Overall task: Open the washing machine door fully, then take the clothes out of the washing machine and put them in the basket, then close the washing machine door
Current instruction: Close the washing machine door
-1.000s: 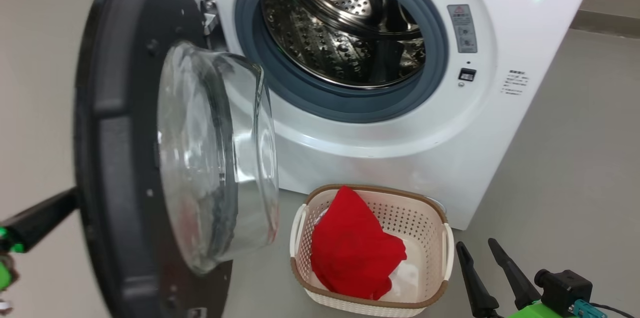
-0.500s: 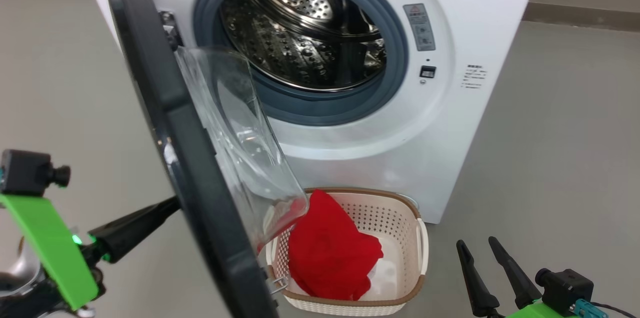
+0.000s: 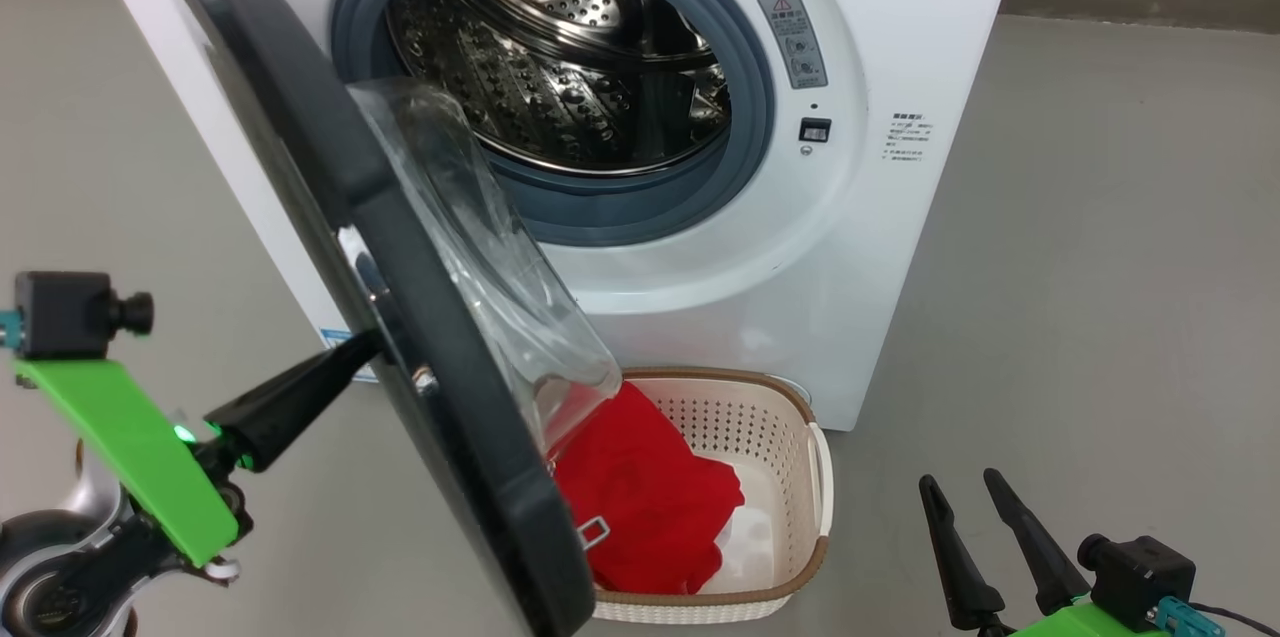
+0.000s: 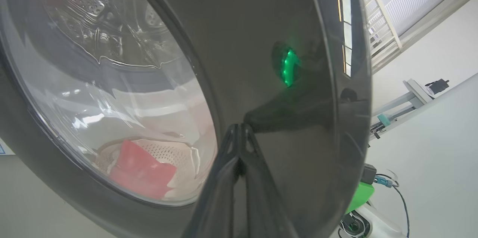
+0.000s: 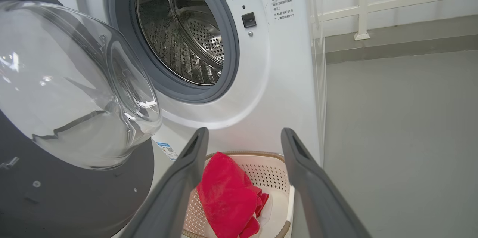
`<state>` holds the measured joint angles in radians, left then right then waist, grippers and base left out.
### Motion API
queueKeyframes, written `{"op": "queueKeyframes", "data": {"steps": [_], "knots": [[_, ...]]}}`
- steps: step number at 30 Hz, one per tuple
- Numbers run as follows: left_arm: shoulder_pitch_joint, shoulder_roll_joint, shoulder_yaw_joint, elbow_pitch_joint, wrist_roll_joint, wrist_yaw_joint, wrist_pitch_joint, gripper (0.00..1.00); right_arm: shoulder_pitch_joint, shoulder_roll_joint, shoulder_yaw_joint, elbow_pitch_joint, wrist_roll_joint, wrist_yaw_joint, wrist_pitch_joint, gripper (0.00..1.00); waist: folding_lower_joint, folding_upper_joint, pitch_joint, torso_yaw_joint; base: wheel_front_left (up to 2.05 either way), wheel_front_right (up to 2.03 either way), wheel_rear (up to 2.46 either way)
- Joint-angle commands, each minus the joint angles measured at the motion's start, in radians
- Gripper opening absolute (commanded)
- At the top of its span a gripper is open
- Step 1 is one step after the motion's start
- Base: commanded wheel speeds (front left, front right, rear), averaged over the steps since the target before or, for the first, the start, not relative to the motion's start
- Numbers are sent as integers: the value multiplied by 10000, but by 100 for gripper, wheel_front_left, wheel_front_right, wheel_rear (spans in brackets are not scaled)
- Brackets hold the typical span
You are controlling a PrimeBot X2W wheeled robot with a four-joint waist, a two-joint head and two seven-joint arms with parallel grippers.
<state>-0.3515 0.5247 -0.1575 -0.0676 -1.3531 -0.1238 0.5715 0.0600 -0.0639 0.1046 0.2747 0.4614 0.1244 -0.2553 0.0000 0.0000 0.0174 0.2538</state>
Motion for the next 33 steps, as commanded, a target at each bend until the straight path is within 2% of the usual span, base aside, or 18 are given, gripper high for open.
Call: {"op": "queueKeyframes", "data": {"steps": [1,12,13,14,17,18,20,21,24,33], "knots": [[-506,504,429,-140,88,-69,-148,0,-138,-138,147,-265,-116,63,-65,100,0,0,-10,27,0,0,0],[710,526,266,622,-95,-69,-1854,0,-19,-73,291,-227,-130,63,-65,100,0,0,-264,408,0,0,0],[866,482,262,704,-138,-69,-2020,7,-6,-69,307,-219,-128,63,-65,100,0,0,-292,448,0,0,0],[1031,446,260,789,-168,-69,-2187,31,-3,-66,324,-209,-124,63,-65,100,0,0,-305,475,0,0,0],[1493,289,182,1062,-196,-69,-2725,31,-26,-57,373,-180,-115,63,-65,100,0,0,-335,578,0,0,0],[1634,241,145,1169,-179,-69,-2914,42,-41,-54,408,-174,-113,63,-65,100,0,0,-348,611,0,0,0],[1895,139,94,1403,-149,-69,-3329,50,-68,-50,455,-157,-108,63,-65,100,0,0,-379,675,0,0,0],[2015,64,88,1506,-209,-69,-3513,68,-82,-49,477,-147,-103,63,-65,100,0,0,-394,705,0,0,0],[2324,-21,31,1806,-245,-69,-3969,99,-96,-73,523,-118,-85,63,-65,100,0,0,-452,807,0,0,0],[3005,-146,-456,2868,354,-69,-5656,100,-55,-144,558,-51,-52,63,-65,100,0,0,-611,998,0,0,0]]}}
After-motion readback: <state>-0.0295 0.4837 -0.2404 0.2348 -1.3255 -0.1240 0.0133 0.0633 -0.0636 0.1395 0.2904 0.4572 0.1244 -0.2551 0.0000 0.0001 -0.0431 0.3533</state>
